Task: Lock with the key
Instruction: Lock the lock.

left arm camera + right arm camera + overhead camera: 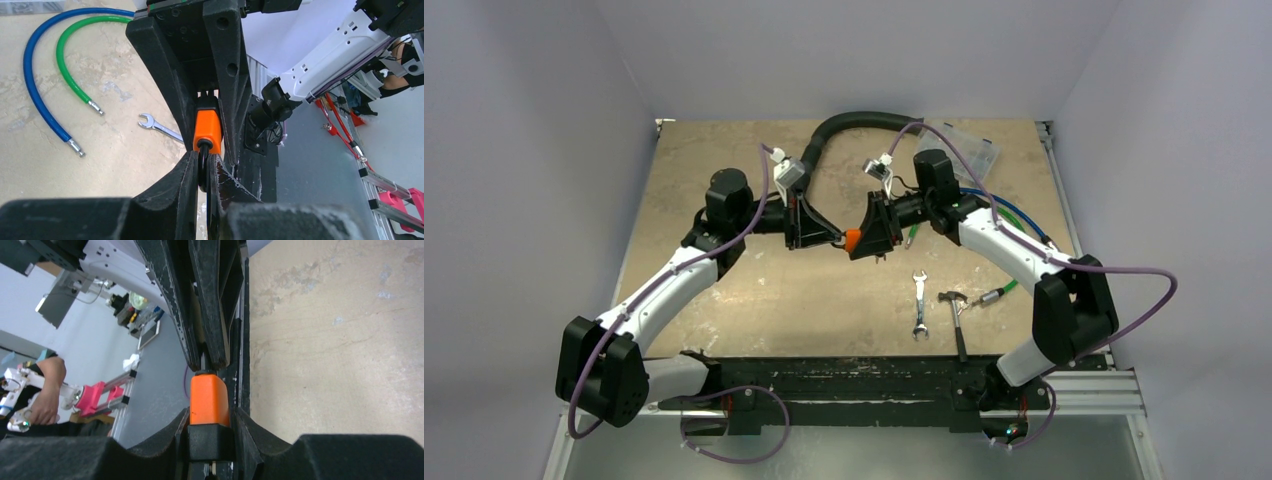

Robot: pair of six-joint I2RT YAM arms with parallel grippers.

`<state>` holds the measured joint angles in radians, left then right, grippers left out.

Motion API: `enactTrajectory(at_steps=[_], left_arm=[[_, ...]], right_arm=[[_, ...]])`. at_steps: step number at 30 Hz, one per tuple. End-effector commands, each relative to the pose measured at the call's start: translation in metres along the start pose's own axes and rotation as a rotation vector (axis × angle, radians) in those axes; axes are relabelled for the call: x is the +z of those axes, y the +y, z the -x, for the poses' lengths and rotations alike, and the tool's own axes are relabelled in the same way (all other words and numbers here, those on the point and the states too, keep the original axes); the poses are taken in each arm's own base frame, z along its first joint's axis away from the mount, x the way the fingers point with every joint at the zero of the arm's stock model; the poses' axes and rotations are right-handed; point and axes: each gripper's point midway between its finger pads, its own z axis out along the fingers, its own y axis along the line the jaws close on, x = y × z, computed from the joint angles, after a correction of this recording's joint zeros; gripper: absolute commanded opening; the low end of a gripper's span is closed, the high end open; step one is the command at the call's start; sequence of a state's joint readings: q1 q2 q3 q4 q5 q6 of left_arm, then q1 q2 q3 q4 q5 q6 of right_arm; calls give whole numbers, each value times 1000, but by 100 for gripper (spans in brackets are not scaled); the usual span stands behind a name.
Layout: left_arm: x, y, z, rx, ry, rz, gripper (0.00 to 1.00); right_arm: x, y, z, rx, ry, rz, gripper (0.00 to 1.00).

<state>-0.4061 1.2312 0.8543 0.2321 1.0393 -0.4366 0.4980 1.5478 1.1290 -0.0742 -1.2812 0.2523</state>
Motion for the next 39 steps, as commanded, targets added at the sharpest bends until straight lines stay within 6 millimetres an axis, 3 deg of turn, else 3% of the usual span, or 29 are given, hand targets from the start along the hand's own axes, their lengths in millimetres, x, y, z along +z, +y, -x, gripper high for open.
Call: enactTrajectory(at_steps=[1,14,15,17,19,23,30,39], left_arm=[[18,-21,-5,23,14,-98,0],[17,-15,-7,56,47,-56,0],[16,-12,-6,73,52,-41,3],[10,-5,2,97,38,-10,26],[3,-2,10,92,3,7,42],[-5,0,15,72,-43,20,51],[-18,-6,36,53,-138,-5,54],[-22,-17,47,34,-230,-50,40]], right_arm=[[30,46,38,-255,-25,121,0],[33,44,33,-272,-12,113,0],[31,41,33,-275,-18,96,0],[25,33,35,-276,-32,55,0],[17,24,37,-265,-46,23,0],[2,8,39,-249,-67,-18,0],[0,8,37,-261,-75,-32,0],[-2,28,54,-262,-221,5,0]])
